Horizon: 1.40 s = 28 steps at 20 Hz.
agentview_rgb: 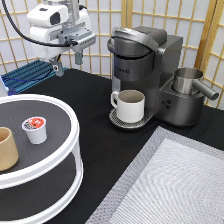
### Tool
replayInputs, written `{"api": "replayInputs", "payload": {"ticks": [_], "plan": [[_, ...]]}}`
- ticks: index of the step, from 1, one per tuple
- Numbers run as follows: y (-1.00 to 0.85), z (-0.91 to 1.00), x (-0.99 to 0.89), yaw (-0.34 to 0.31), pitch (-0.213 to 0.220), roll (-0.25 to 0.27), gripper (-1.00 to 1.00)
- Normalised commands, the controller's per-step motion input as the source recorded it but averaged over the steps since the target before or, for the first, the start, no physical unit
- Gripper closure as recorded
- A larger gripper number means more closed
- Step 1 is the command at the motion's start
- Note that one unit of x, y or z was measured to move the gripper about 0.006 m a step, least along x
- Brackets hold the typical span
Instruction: Make coffee
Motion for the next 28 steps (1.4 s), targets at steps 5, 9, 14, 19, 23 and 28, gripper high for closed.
{"api": "replayInputs", "payload": {"ticks": [5,9,14,19,23,28], "plan": [[-0.01,0.02,0.00,0.000,0.000,0.005,-1.00],[-0.03,0.14,0.13,-0.015,0.008,0.015,-1.00],[0.00,0.59,0.80,-0.011,0.080,0.000,-1.00],[0.00,0.71,0.96,-0.008,0.170,0.003,-1.00],[0.00,0.74,0.88,-0.008,0.212,0.026,-1.00],[0.00,0.76,0.82,-0.015,0.226,0.050,-1.00]]}}
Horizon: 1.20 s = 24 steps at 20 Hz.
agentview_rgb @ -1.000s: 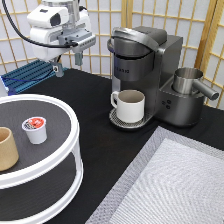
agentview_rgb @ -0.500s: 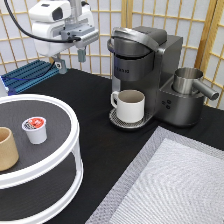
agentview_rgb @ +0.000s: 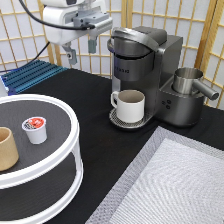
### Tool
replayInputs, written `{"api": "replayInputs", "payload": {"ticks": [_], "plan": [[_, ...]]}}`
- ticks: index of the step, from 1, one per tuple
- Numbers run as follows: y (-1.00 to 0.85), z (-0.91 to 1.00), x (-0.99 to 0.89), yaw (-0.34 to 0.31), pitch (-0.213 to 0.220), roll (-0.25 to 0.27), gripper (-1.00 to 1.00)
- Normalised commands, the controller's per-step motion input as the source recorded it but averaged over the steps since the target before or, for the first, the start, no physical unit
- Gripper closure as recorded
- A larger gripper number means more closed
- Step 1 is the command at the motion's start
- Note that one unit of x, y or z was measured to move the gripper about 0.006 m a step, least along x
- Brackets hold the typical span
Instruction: Make coffee
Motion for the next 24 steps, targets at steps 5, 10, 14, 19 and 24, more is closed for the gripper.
{"api": "replayInputs", "payload": {"ticks": [5,10,14,19,24], "plan": [[-0.04,0.46,0.75,-0.043,0.185,0.114,-1.00],[-0.05,0.06,0.58,-0.073,0.105,0.180,-1.00],[0.01,0.09,0.54,-0.078,0.086,0.135,-1.00],[0.14,0.32,0.48,-0.082,0.044,0.045,-1.00],[0.33,0.34,0.41,-0.067,0.000,0.000,-1.00]]}}
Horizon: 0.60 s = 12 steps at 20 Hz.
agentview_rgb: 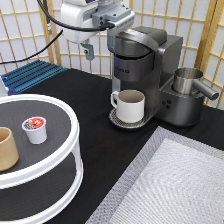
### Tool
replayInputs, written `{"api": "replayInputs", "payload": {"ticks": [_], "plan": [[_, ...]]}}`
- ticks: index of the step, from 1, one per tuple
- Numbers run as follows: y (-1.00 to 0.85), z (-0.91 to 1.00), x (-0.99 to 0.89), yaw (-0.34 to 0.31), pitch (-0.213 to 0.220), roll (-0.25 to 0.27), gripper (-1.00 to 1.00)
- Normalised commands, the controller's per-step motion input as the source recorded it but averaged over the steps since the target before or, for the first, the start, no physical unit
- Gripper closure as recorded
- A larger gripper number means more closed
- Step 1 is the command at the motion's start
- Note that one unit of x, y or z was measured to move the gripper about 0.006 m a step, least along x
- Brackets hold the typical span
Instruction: Make coffee
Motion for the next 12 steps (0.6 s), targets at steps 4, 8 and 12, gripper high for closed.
{"api": "replayInputs", "payload": {"ticks": [4,8,12], "plan": [[0.40,0.30,0.32,-0.044,0.000,0.000,-1.00],[0.40,0.55,0.25,-0.060,0.004,-0.020,-1.00],[0.53,0.88,0.36,-0.063,0.051,-0.110,-1.00]]}}
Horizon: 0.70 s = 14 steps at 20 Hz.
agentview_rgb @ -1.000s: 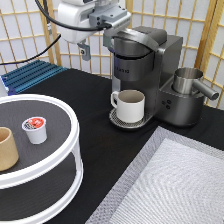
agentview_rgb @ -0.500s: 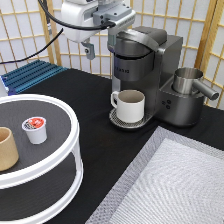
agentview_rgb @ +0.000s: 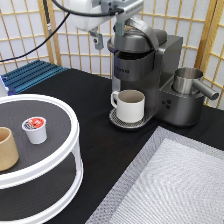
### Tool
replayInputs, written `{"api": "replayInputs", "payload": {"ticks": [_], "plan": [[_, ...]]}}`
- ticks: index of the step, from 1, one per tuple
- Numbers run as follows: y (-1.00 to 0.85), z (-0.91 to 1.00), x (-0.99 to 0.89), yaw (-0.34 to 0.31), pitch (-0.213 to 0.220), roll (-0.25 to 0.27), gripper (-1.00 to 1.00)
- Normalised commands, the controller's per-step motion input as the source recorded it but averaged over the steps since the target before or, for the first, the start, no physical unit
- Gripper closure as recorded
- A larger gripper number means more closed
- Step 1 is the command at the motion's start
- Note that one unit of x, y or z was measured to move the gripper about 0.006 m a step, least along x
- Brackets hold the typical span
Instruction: Make coffee
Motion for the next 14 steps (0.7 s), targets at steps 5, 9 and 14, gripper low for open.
{"api": "replayInputs", "payload": {"ticks": [5,9,14], "plan": [[0.53,0.50,0.39,-0.044,0.062,-0.092,-1.00],[0.57,0.26,0.35,-0.047,0.035,-0.103,-1.00],[0.57,0.56,0.36,-0.039,0.056,-0.143,-1.00]]}}
